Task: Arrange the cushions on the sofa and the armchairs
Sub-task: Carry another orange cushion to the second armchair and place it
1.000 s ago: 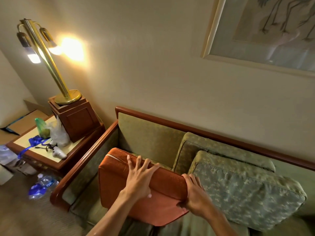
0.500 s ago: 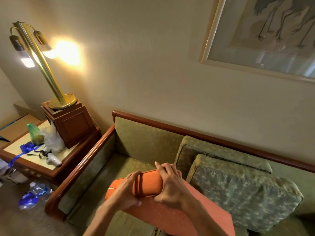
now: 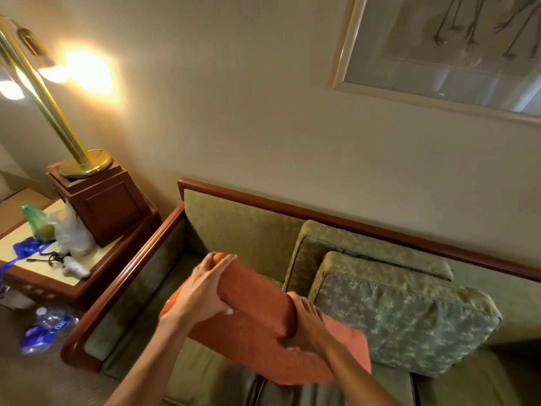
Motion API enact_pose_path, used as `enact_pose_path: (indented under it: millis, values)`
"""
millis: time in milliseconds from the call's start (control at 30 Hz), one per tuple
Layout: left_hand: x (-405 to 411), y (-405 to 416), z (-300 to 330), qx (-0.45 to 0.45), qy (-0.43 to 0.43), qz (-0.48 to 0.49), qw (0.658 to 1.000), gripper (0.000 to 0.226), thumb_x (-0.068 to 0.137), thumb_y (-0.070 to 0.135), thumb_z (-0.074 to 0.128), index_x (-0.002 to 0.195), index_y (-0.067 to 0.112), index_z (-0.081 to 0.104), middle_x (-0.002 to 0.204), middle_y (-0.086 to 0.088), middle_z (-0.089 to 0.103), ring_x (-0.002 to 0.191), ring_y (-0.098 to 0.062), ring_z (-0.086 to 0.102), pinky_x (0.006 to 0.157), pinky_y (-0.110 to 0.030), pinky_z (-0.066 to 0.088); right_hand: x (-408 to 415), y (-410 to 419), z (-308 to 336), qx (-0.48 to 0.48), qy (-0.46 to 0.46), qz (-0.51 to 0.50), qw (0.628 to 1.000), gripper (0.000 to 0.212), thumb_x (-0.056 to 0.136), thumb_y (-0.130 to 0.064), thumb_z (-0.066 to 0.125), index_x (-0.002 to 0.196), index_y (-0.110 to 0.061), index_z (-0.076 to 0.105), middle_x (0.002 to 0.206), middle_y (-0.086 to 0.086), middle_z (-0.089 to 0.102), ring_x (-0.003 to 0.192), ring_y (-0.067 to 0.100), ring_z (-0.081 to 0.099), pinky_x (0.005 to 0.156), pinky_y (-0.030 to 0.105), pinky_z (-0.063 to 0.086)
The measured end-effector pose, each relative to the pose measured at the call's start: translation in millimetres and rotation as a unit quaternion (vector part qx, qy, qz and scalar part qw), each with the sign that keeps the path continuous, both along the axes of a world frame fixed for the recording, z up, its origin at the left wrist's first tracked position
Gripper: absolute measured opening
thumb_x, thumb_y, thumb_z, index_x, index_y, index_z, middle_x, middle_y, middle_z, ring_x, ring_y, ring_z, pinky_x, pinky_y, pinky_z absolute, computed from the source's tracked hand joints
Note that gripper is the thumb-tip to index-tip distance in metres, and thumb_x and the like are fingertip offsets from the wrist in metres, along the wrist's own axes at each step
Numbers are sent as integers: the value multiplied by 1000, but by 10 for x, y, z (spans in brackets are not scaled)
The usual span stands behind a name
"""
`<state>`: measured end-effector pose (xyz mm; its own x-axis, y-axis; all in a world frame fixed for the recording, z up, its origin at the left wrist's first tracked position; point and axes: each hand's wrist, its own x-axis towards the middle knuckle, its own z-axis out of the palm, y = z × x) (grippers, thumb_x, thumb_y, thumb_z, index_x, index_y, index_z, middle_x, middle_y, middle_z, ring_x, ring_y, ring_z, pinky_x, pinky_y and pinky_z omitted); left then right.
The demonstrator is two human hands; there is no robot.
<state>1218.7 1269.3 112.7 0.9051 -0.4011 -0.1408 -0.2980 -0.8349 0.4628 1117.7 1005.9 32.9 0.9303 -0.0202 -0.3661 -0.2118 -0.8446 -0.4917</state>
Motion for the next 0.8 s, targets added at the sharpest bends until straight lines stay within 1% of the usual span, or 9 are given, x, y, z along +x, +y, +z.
enact_pose_path:
  millis: [67,133,233,333,433,533,633,700,800]
  values:
    - [68,106,-40,51,15,31,998,133,48,36,94,151,55,12,162,-2,13,141,-28,28,101,-45,44,-95,-78,-143,-6,27,-7,1000,120,59,-55,82,152,-31,10,153,-5,23,142,23,22,117,43,14]
    - [129,204,-105,100,34,57,993,136,49,32,95,152,54,10,161,-4,12,139,-29,30,97,-45,47,-100,-86,-259,-2,37,-7,999,118,57,-57,82,150,-33,14,150,-6,27,140,22,25,115,41,16]
    - [202,352,-264,150,40,96,983,134,53,30,93,153,51,7,160,-10,7,140,-35,27,101,-46,48,20,11,-382,10,32,-14,999,118,53,-59,83,148,-34,18,146,-7,30,138,22,27,115,40,17]
    - [285,521,-500,197,39,115,973,128,60,30,89,155,45,4,162,-19,-4,146,-44,14,114,-51,32,236,207,-446,4,40,7,999,115,56,-52,84,149,-30,20,146,-4,33,138,23,28,116,41,17]
    - [493,744,-711,204,70,126,968,127,63,28,87,157,41,2,162,-22,-10,147,-47,10,117,-54,26,513,438,-472,-9,38,15,999,113,54,-47,84,148,-28,24,143,-1,38,136,24,33,115,40,21]
    - [708,1053,-856,208,100,116,966,135,58,37,92,156,40,0,162,-24,-9,146,-49,14,117,-56,26,741,737,-501,-36,49,20,998,111,53,-44,83,147,-27,27,140,-1,40,135,24,35,114,41,22]
    - [880,1302,-1015,208,107,92,968,143,52,50,94,155,38,-5,161,-24,-12,146,-50,10,119,-57,22,923,997,-516,-69,52,9,996,114,52,-51,84,147,-27,26,142,-2,39,137,23,33,115,43,21]
    - [984,1356,-1108,215,94,61,970,145,54,54,92,156,32,-8,160,-26,-19,147,-53,1,119,-61,16,1009,1052,-522,-91,56,-4,994,115,53,-54,85,148,-28,25,145,-2,38,139,24,31,116,44,20]
    - [1128,1223,-1142,262,43,-16,964,146,55,56,90,158,14,-5,155,-29,-30,142,-57,-21,116,-66,0,1006,1026,-502,-114,71,-32,990,116,53,-54,85,148,-30,24,146,0,37,140,26,28,117,44,19]
